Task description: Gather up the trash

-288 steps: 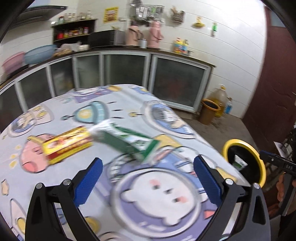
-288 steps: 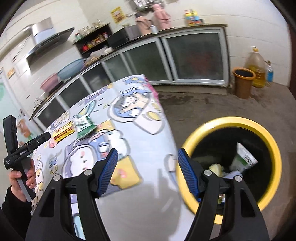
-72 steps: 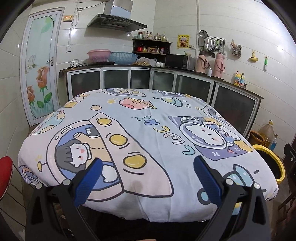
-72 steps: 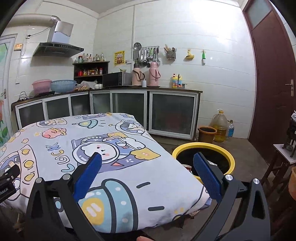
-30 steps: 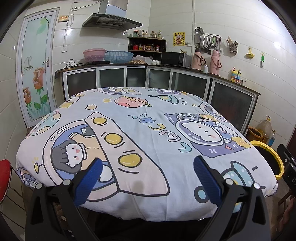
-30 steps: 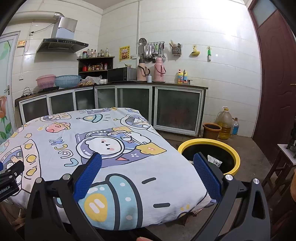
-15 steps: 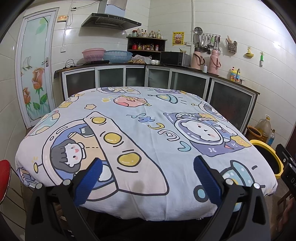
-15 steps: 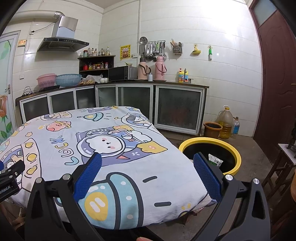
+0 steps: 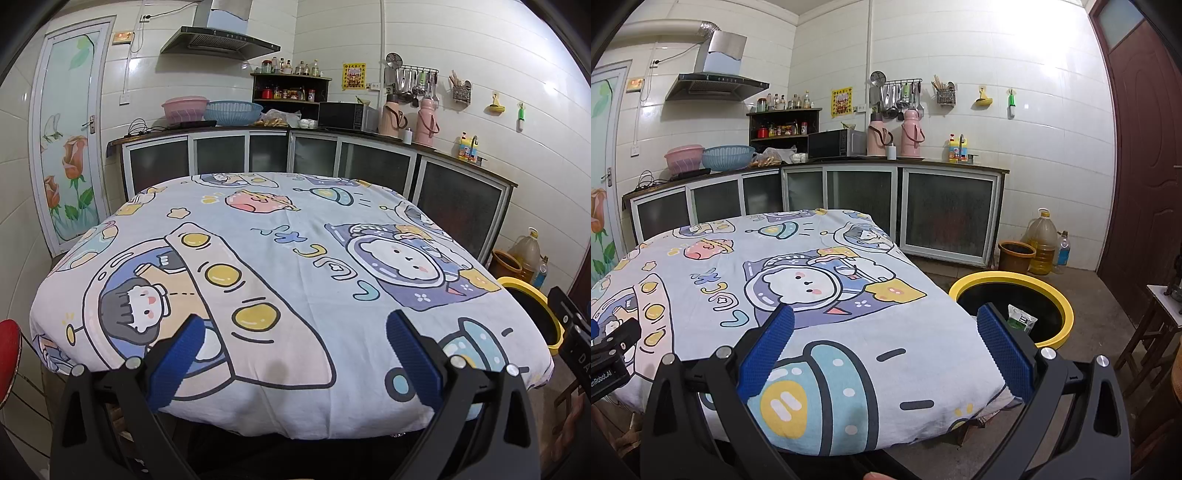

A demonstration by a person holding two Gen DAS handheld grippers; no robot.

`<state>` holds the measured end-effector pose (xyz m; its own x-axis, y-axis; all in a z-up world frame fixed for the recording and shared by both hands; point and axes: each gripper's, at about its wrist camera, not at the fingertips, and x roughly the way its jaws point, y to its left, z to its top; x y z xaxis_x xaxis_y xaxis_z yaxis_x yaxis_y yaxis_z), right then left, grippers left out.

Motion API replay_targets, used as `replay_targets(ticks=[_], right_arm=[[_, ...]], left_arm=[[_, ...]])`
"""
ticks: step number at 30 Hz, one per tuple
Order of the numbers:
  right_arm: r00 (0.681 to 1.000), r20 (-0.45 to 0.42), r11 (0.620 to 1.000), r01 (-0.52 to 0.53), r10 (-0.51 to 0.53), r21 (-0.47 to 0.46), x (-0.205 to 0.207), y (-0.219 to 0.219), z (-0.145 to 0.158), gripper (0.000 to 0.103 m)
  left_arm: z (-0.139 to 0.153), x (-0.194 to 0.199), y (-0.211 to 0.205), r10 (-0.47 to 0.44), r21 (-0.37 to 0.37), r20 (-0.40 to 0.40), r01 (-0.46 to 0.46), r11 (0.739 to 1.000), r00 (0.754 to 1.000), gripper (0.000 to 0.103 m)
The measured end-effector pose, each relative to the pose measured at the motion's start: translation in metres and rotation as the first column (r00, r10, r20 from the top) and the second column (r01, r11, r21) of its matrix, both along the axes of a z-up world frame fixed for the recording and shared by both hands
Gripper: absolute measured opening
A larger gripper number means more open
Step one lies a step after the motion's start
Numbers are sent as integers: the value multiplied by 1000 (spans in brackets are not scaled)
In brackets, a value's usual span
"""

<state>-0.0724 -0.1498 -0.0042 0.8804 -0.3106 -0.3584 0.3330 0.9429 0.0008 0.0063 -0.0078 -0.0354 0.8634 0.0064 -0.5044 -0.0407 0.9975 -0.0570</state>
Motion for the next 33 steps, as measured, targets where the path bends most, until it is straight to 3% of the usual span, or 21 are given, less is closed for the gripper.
replay_targets(ticks=[33], right_arm=[[1000,-8,1000,2,-2,5,1,0,-2,95]], left_arm=[[0,3,-1,-30,18,17,29,999,999,95]])
